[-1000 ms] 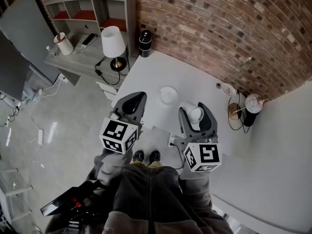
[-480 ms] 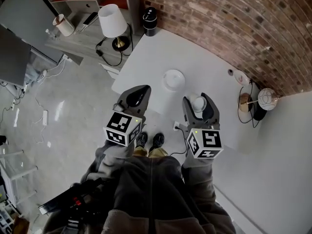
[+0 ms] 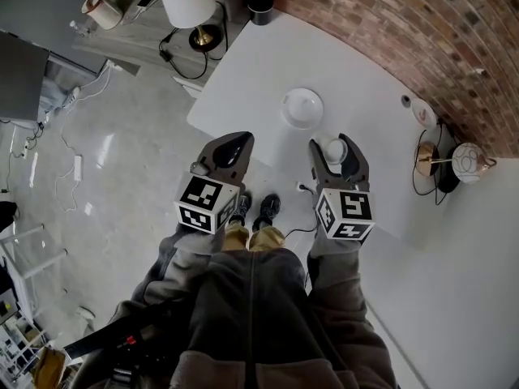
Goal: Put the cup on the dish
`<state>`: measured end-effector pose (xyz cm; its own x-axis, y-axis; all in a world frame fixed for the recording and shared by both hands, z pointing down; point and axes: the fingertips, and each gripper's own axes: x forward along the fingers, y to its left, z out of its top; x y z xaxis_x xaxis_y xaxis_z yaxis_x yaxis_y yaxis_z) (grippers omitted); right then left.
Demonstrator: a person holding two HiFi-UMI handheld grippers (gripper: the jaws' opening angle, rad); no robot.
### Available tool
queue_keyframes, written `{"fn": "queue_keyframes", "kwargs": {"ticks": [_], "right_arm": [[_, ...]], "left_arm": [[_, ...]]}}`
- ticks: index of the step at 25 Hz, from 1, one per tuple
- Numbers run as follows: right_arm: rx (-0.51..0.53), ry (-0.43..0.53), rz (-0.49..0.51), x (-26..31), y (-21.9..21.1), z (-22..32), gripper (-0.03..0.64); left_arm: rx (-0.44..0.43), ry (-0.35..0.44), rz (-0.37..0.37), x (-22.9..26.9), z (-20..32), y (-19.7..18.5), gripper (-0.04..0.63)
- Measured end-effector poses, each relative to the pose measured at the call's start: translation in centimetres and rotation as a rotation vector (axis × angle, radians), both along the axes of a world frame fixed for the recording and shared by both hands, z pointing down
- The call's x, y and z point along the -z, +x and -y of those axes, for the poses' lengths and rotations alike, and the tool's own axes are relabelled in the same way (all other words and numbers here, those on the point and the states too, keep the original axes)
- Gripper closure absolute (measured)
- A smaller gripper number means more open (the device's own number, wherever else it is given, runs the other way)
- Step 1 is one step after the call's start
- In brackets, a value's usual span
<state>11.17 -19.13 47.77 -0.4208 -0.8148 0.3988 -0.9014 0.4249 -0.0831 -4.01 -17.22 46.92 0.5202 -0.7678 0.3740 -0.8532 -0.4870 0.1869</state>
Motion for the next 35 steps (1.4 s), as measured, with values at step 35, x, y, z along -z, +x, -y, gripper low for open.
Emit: {"fn": "queue_keyframes", "kwargs": {"ticks": [35], "right_arm": [[0.092,-0.24,-0.142,-22.3,-1.8,11.7,0.348]], "left_arm": [[0.071,-0.345,0.021,-16.5,2.3,-3.4,0.594]]}}
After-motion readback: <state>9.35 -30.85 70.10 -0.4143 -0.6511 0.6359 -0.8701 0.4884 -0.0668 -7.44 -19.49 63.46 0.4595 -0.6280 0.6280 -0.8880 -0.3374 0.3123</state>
